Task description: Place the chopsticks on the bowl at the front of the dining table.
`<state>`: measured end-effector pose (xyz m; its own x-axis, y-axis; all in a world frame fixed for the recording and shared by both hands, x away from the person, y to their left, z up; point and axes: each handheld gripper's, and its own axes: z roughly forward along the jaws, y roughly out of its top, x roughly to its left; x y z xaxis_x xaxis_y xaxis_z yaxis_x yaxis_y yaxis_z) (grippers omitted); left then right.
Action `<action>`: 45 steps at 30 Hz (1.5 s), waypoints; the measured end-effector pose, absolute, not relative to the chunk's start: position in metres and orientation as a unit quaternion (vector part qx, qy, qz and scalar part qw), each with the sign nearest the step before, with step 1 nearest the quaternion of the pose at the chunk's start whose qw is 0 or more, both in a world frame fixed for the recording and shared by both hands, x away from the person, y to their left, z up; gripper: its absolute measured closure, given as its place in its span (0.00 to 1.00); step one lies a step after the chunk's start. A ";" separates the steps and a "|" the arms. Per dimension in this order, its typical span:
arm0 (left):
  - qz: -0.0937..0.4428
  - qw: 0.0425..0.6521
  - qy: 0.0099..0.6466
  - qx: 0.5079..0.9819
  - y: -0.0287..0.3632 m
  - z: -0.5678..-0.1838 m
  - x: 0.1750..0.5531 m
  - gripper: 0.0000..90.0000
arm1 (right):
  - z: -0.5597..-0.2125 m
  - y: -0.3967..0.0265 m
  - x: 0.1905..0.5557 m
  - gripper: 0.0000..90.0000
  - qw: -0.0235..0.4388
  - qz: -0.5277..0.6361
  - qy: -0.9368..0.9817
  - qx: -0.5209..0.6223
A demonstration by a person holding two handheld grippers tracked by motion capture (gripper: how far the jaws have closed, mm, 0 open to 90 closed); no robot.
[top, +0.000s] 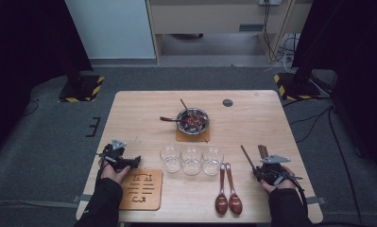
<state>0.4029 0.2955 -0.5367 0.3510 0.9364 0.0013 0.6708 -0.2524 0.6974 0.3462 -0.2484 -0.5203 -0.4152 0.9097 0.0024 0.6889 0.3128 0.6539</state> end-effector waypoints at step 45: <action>0.215 0.309 0.528 0.761 0.295 -0.537 0.403 0.00 | -0.497 -0.251 0.353 0.94 0.202 0.351 0.752 0.520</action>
<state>0.4029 0.2955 -0.5367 0.3504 0.9366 0.0019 0.6706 -0.2523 0.6976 0.3535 -0.2505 -0.4975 -0.3771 0.9241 0.0617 0.6407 0.2122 0.7378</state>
